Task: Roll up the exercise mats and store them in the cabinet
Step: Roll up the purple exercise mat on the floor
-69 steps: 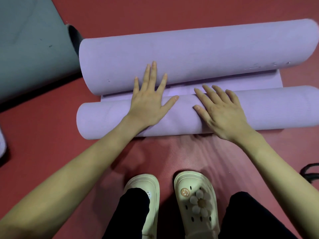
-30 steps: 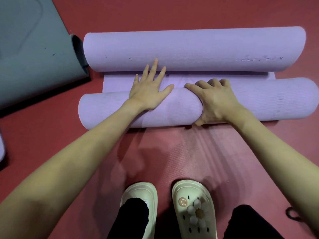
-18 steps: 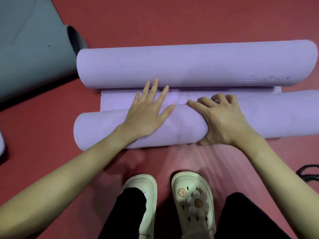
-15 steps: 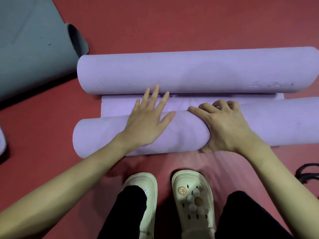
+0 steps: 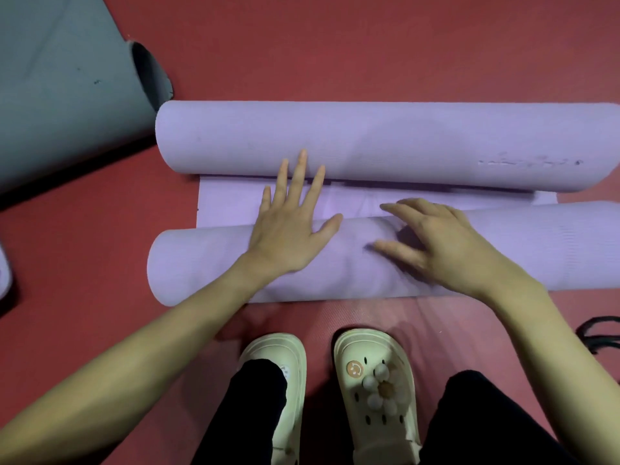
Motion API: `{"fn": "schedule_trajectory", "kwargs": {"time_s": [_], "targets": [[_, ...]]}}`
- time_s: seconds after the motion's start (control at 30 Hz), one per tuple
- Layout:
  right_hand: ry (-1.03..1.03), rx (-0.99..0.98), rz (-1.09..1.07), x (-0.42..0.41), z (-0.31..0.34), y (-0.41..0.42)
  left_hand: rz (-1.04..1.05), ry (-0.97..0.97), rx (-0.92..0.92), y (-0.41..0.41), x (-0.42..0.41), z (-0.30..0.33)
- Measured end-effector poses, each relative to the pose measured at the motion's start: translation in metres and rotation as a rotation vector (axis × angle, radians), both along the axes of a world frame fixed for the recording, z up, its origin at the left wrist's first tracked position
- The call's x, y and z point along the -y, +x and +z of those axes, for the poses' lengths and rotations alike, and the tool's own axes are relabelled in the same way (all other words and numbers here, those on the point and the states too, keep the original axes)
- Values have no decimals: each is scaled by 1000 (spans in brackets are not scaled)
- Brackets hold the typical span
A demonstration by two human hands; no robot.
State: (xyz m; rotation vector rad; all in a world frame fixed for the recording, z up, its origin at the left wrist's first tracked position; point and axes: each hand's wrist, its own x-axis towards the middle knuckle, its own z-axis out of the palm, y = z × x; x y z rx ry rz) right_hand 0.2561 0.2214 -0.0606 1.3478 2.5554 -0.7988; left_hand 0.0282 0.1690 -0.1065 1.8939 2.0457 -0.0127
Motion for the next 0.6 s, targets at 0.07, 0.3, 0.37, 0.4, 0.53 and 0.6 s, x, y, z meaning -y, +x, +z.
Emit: {"fn": "schedule_trajectory", "kwargs": {"time_s": [0.07,0.3,0.37,0.4,0.53,0.6], "targets": [[63,-19,-76,2,-6,3,23,16,22,-4,-13,-1],[347,71,-188,-8,-36,-14,7,83,26,-16,-45,-4],[333,91,-202,-19,-37,-18,-2,103,20,-19,-49,-2],[330,99,-204,-23,-38,-19,-8,108,6,-19,-49,0],[264,114,-230,-39,-38,-23,-49,102,-25,-9,-35,3],[255,104,-233,-47,-38,-24,-78,88,-28,-4,-32,2]]}}
